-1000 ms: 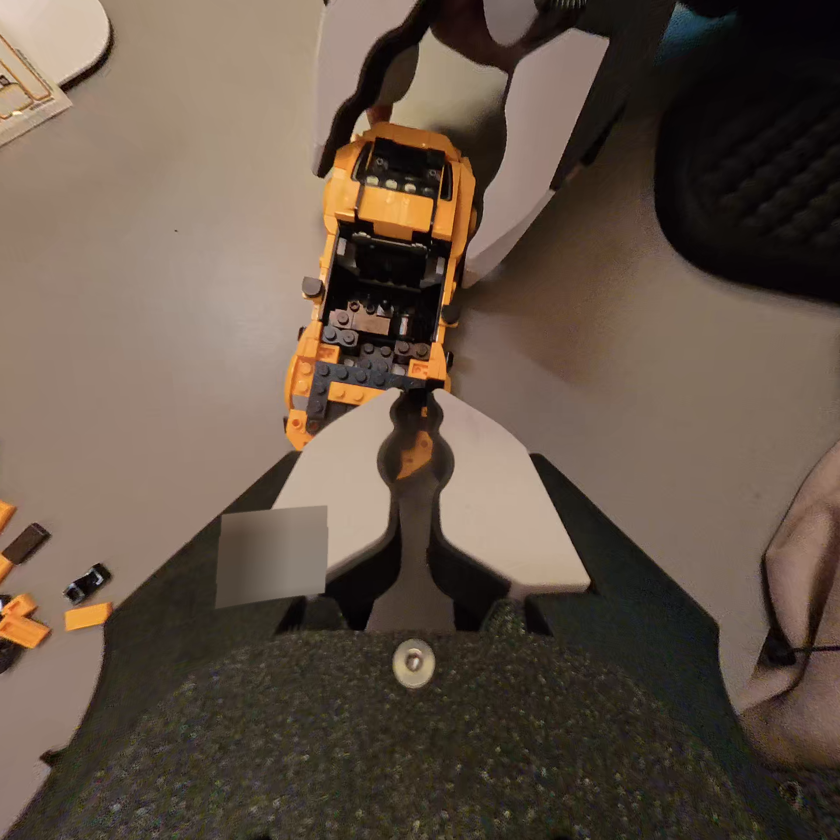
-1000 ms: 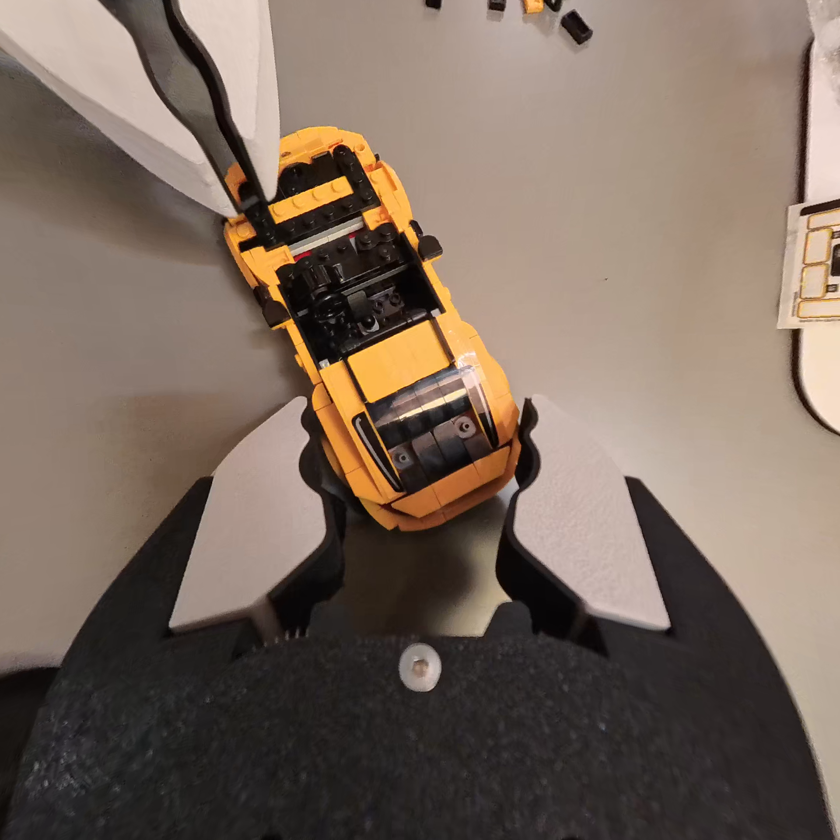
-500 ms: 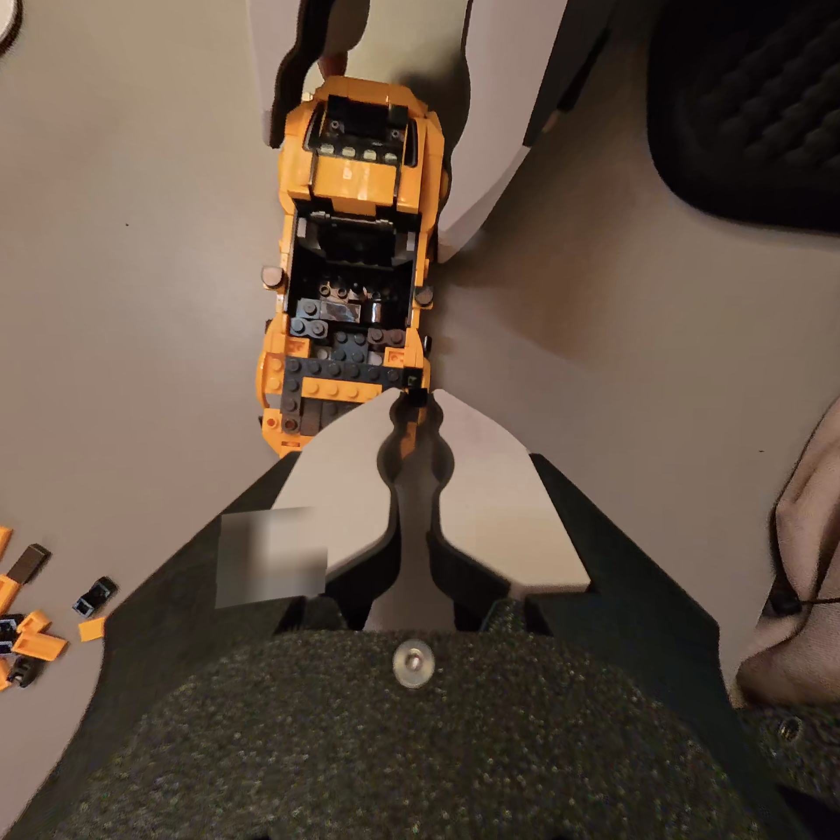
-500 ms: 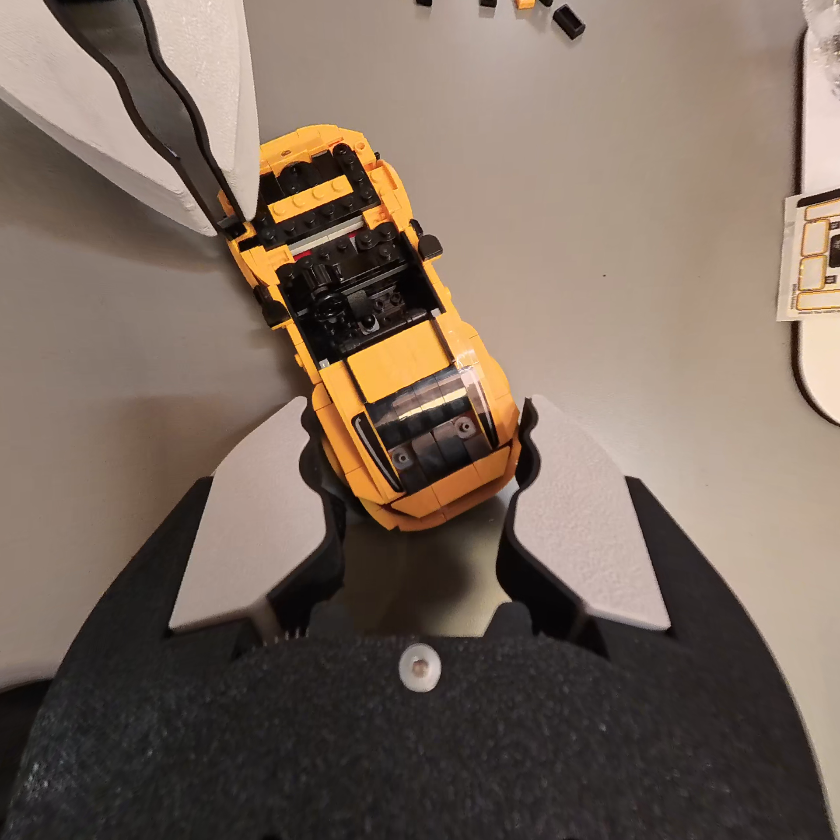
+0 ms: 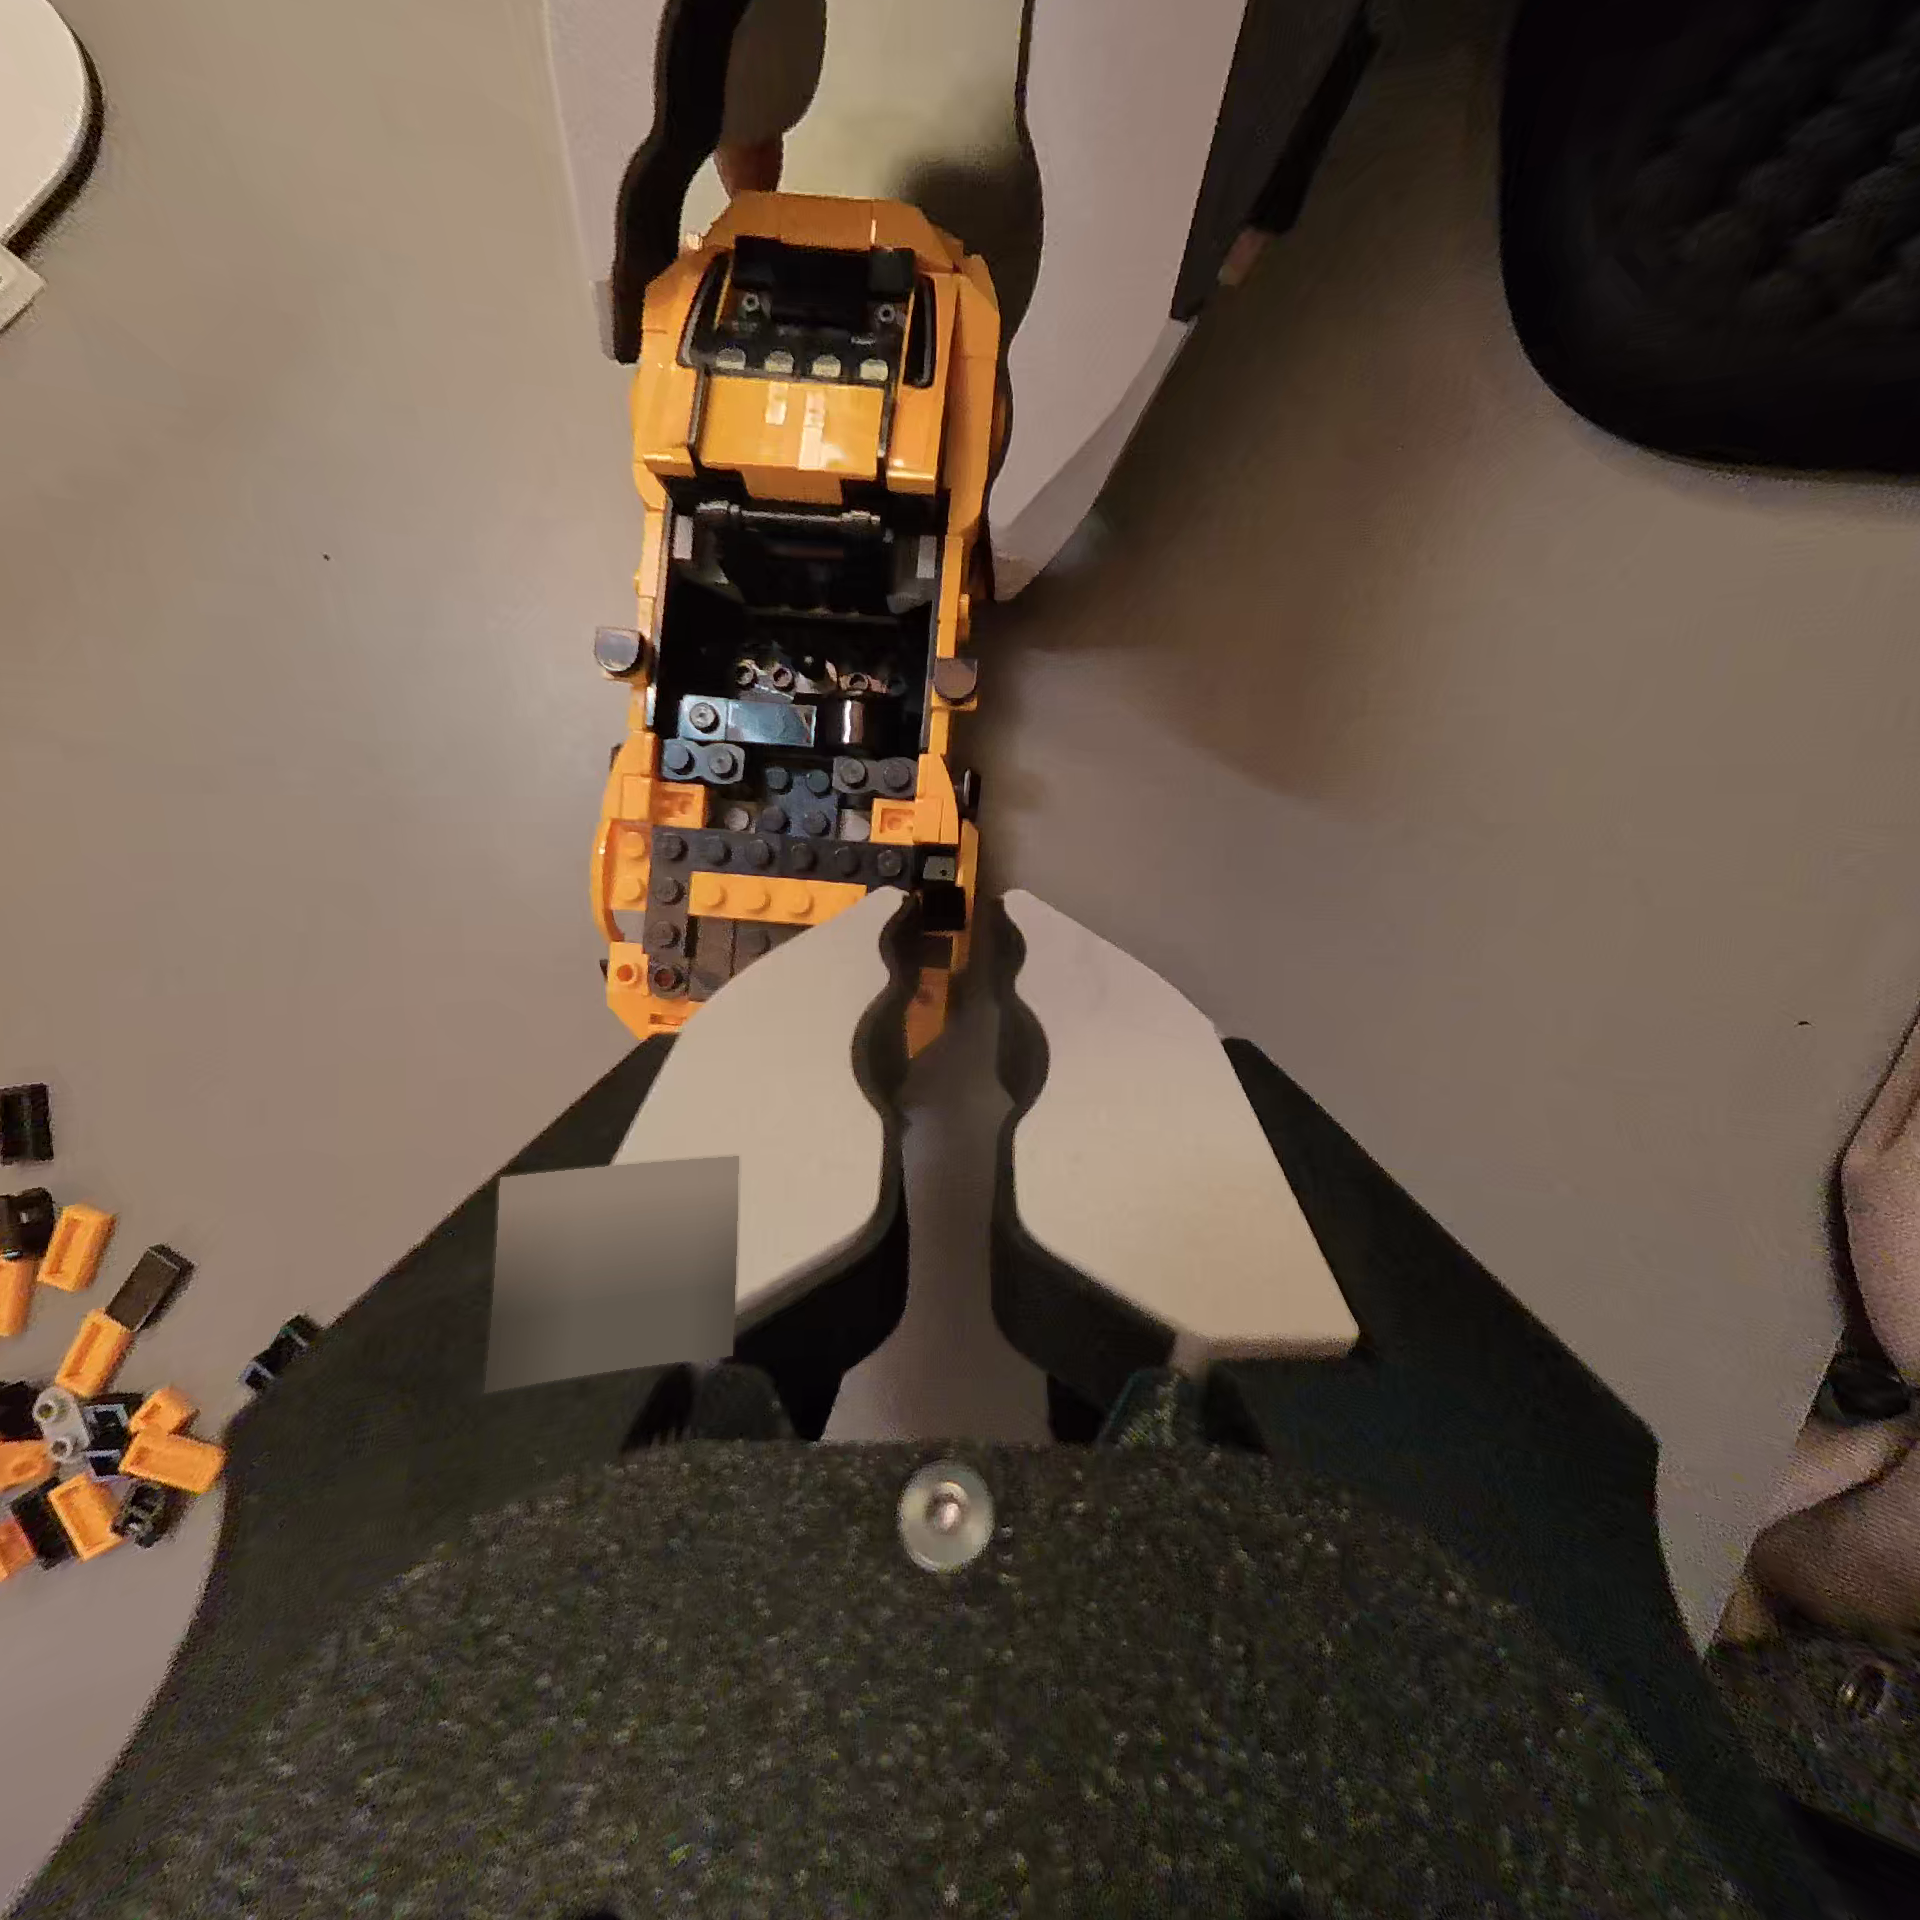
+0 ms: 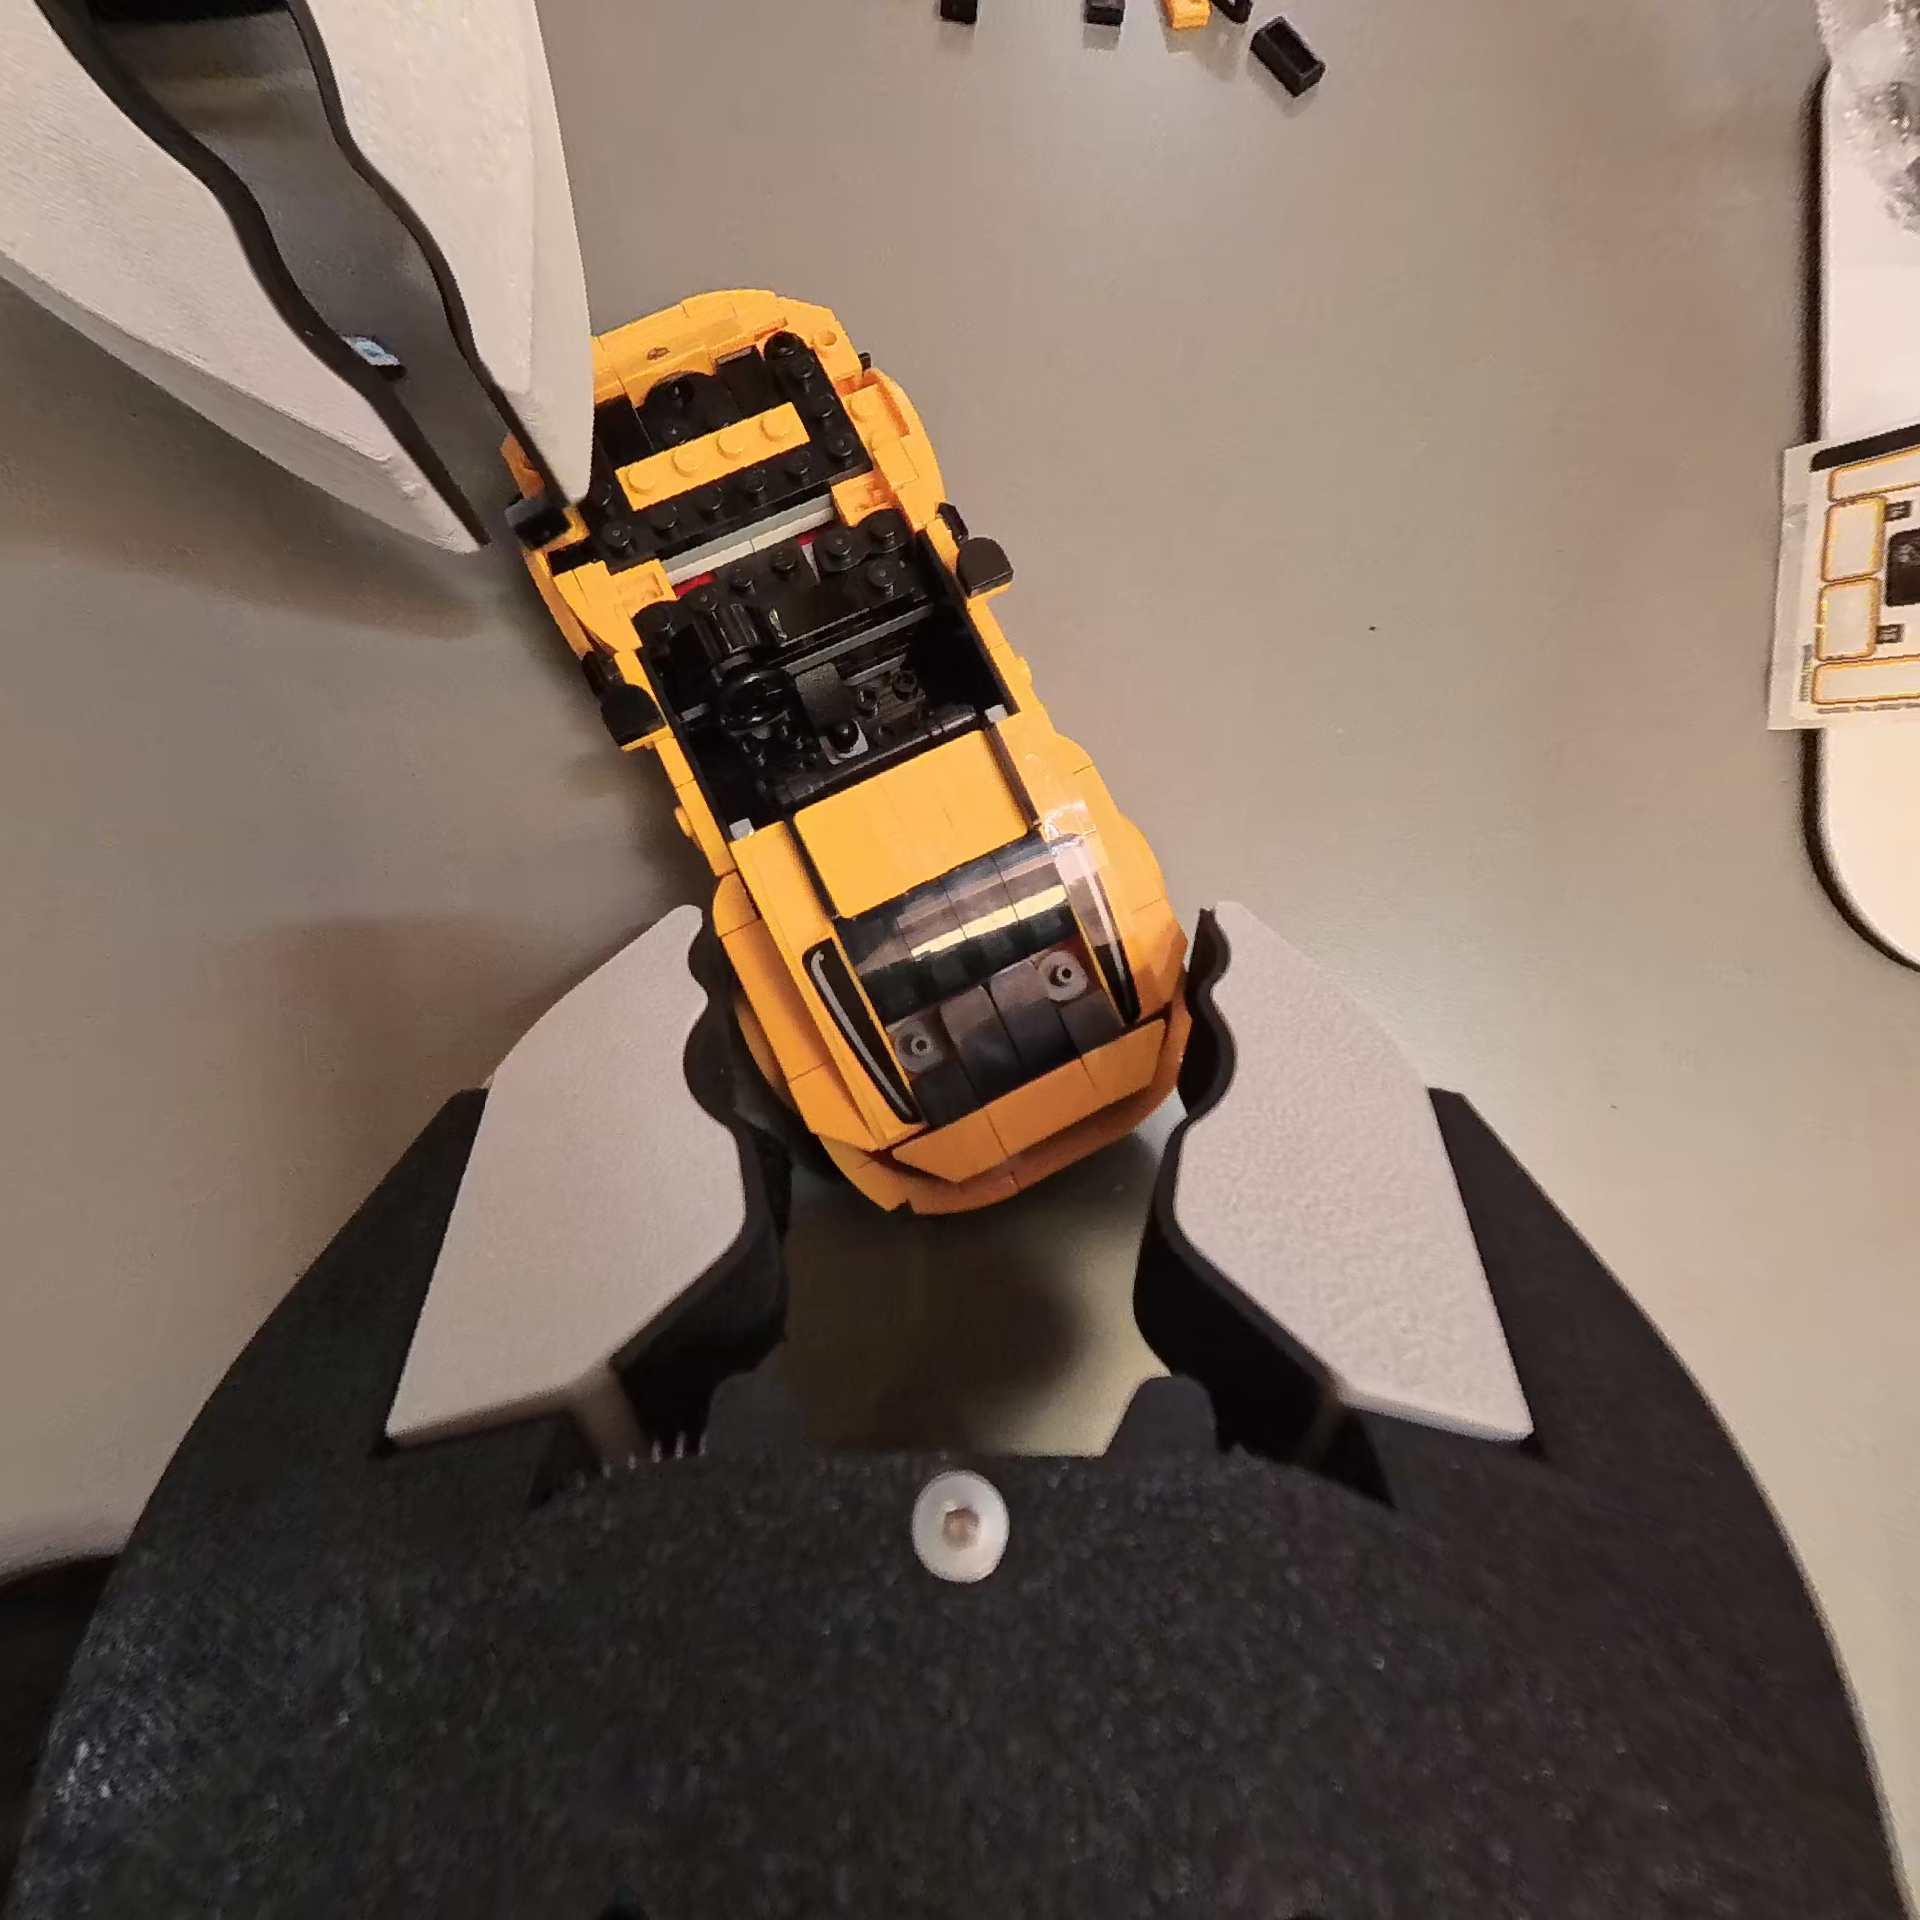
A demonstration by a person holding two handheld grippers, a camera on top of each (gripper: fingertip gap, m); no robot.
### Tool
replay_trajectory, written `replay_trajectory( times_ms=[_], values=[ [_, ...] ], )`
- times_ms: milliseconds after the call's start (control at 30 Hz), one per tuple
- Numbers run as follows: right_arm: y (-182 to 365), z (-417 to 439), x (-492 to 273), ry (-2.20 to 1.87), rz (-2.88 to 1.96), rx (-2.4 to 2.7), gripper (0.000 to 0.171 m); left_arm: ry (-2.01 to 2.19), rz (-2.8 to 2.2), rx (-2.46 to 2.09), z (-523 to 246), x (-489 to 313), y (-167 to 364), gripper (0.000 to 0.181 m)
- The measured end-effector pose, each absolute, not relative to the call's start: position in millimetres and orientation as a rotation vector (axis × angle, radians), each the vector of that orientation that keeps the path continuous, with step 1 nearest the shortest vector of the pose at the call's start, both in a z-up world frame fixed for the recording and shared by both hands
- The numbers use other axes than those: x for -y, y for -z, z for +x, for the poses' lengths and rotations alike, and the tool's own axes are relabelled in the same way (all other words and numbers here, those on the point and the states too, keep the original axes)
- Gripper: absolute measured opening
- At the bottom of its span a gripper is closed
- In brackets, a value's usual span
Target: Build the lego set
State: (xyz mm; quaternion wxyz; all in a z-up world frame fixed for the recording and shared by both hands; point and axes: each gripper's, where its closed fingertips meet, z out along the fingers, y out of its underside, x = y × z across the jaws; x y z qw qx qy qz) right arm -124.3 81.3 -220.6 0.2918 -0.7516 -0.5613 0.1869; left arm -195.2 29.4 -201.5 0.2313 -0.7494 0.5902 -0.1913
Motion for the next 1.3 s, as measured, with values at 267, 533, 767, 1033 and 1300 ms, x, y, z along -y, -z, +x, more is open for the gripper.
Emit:
replay_trajectory(
  times_ms=[267, 533, 767, 1033, 1300],
  values=[
    [220.4, -124.3, -80.9, -0.5, -1.997, 1.5, 0.084, 0.512, -2.046, -1.624, -194.2, -30.1, 201.2, 0.015],
    [220.1, -124.3, -80.5, -0.504, -1.992, 1.501, 0.084, 0.48, -2.016, -1.639, -202.2, -26.5, 194.3, 0.015],
    [219.9, -124.4, -80.4, -0.505, -1.991, 1.5, 0.084, 0.314, -1.98, -1.725, -207.3, -29.1, 205.0, 0.011],
    [219.7, -124.2, -80.4, -0.505, -1.988, 1.501, 0.084, 0.266, -1.923, -1.741, -203.4, -30.0, 205.2, 0.002],
    [219.7, -124.2, -80.5, -0.506, -1.987, 1.499, 0.084, 0.387, -2.004, -1.642, -203.4, -28.9, 201.0, 0.0]
  ],
)
